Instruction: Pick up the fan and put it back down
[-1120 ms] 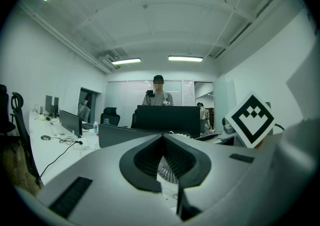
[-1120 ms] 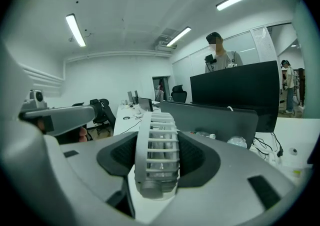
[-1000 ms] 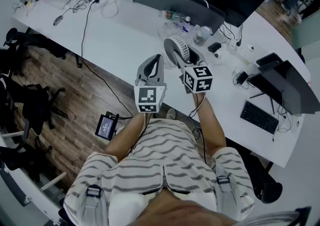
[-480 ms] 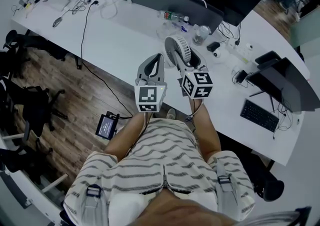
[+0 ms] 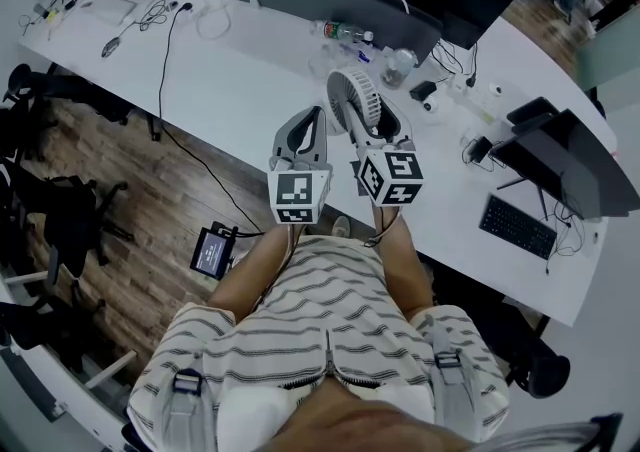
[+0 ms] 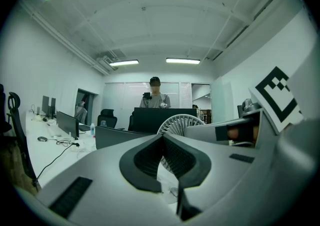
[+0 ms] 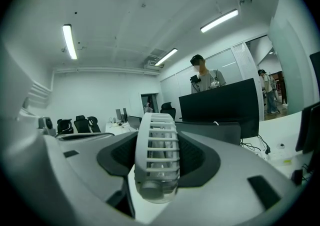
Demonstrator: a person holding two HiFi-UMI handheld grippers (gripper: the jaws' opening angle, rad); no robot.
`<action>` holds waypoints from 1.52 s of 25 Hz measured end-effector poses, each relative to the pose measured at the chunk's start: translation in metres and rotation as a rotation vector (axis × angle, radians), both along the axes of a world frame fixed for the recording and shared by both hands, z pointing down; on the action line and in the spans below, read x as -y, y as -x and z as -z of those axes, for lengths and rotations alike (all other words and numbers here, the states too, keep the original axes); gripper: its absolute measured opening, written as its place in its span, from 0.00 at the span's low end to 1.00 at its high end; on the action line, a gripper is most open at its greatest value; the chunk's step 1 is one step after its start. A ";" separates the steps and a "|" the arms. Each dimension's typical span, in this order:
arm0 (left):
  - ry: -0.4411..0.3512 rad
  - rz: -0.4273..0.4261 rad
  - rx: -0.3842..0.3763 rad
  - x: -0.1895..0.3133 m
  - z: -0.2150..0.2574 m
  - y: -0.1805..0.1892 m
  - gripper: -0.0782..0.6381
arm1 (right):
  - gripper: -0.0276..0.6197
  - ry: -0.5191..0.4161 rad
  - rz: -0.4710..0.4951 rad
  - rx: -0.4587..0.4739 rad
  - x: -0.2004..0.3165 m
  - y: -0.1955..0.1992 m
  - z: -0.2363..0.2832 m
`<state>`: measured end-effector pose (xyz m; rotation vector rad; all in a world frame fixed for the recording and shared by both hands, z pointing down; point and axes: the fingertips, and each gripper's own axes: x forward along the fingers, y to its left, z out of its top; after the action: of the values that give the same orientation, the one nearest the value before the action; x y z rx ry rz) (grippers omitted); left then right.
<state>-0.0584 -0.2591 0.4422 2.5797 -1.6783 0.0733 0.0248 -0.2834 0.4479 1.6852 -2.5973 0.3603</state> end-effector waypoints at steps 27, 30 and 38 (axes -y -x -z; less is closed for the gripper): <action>-0.014 -0.006 -0.004 -0.011 0.005 -0.003 0.12 | 0.39 -0.082 -0.075 -0.055 -0.023 -0.007 0.015; -0.016 -0.008 -0.003 -0.011 0.005 -0.004 0.12 | 0.39 -0.080 -0.076 -0.054 -0.023 -0.008 0.014; -0.012 -0.006 -0.004 -0.011 0.006 -0.004 0.12 | 0.39 -0.081 -0.071 -0.057 -0.023 -0.008 0.016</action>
<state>-0.0542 -0.2480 0.4364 2.5913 -1.6752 0.0579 0.0328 -0.2599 0.4319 1.7886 -2.5502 0.2084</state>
